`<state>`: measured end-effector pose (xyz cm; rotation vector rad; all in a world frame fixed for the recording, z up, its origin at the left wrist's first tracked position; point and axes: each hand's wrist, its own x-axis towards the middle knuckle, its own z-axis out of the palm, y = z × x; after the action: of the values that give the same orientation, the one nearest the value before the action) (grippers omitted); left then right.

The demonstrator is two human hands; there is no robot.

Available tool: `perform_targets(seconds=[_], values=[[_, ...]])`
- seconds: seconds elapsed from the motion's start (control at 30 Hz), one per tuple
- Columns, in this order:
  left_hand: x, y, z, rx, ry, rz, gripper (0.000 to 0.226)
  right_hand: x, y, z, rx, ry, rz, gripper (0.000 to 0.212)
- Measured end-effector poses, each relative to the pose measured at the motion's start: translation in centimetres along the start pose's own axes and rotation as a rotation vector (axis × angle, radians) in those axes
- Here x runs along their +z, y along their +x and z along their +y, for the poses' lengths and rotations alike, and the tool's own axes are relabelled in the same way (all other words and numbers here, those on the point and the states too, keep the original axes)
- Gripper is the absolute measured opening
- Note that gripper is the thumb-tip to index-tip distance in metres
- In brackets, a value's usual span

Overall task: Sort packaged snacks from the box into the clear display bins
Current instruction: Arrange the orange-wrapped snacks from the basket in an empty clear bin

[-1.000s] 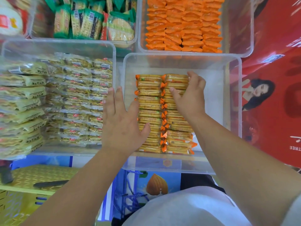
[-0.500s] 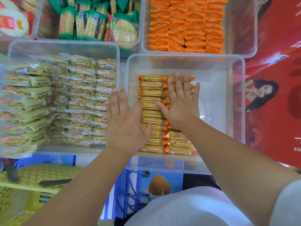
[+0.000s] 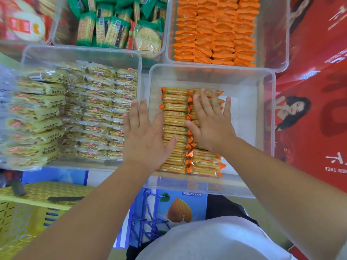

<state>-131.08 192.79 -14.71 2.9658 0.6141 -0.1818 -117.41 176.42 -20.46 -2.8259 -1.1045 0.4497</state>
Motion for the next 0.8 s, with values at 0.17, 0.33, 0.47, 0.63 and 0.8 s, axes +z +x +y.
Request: perform_targets(seconds=[0.17,0.33,0.47,0.63,0.8], values=[[0.1,-0.1,-0.1,0.008,0.003,0.038,0.067,1.4,-3.7,0.4,0.030,-0.117,-0.064,0.084],[0.1,-0.1,0.1,0.006,0.010,0.038,0.065,3.2,-3.8,-0.9,0.042,-0.086,-0.128,0.087],[0.2,-0.2,0.1,0.003,0.021,0.046,0.065,3.1,-3.4,-2.2,-0.029,-0.078,-0.136,0.091],[0.3,0.0,0.0,0.006,0.023,0.052,0.062,1.4,-3.7,-1.1,0.089,0.255,-0.029,0.086],[0.4,0.1,-0.2,0.006,0.037,0.032,0.062,-0.8,-5.1,0.2,0.827,0.934,-0.078,0.083]])
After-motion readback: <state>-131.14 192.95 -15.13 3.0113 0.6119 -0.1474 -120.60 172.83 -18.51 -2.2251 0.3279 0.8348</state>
